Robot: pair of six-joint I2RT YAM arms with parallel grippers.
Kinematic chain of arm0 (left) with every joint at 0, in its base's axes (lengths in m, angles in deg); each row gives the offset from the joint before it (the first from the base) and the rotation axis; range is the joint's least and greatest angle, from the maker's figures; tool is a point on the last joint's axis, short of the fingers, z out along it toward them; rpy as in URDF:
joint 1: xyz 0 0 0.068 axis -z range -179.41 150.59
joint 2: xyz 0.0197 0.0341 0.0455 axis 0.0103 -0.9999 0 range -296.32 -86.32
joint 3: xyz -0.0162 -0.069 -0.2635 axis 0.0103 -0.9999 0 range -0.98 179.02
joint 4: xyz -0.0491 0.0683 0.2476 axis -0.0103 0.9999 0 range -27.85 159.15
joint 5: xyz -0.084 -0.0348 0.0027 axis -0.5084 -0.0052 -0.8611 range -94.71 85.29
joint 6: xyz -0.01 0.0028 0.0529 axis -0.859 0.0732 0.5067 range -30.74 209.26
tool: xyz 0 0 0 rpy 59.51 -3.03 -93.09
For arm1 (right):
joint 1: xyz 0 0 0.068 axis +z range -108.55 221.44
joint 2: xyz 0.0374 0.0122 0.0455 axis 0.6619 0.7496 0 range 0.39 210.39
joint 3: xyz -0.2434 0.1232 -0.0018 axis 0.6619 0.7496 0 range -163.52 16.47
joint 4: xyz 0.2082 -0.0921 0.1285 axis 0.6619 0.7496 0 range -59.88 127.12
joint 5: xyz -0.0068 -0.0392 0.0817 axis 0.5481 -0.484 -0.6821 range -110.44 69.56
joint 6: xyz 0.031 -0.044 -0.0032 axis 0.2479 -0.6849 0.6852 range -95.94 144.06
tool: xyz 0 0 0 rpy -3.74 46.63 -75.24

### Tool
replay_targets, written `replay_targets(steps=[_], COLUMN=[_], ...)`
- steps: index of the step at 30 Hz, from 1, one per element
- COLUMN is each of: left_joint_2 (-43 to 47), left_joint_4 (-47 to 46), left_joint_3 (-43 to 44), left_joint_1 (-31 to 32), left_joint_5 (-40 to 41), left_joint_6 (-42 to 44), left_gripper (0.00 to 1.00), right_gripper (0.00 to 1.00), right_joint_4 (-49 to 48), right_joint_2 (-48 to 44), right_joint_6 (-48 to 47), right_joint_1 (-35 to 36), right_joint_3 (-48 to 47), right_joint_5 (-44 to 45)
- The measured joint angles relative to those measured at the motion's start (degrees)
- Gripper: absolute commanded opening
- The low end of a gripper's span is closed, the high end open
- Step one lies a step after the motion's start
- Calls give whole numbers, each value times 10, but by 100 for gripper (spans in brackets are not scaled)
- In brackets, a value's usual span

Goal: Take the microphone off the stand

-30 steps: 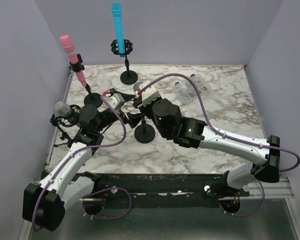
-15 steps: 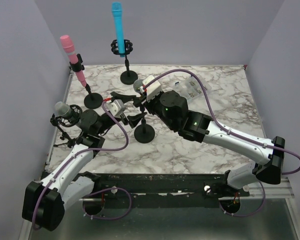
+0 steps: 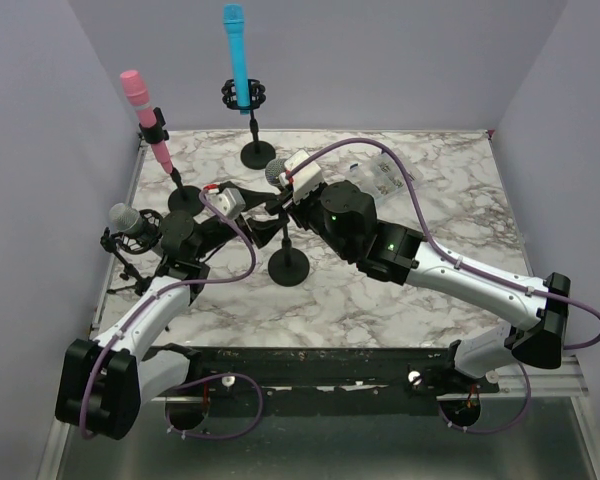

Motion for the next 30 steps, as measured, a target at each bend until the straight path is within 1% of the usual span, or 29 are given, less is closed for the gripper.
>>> replay_targets(steps=[4,9,10,12,13,18,30], left_joint_2=[-8,-7,-7,-7,-7,-7,-38], left_joint_4=[-7,-9,-8,-4,2,49,61], left_joint_3=[2,10,10,12,15,35,67], left_joint_1=[-6,-7,-7,-10,-10,-11,-14], left_joint_5=[-13,-24,-25,-28,-29,-42,-82], left_joint_6=[-12,-13,-13,-12,-15,-4,-1], left_gripper=[57,40,32,8,0,0,0], right_gripper=[1,1,1,1,1,1,1], right_joint_4=[0,0,0,0,2,7,42], right_joint_2=[0,0,0,0,0,1,3], right_joint_6=[0,0,0,0,-1,0,4], right_joint_1=[0,0,0,0,0,-2,-4], right_joint_3=[0,0,0,0,0,-1,-34], right_joint_5=[-3,-6,-7,-9,-9,-9,0])
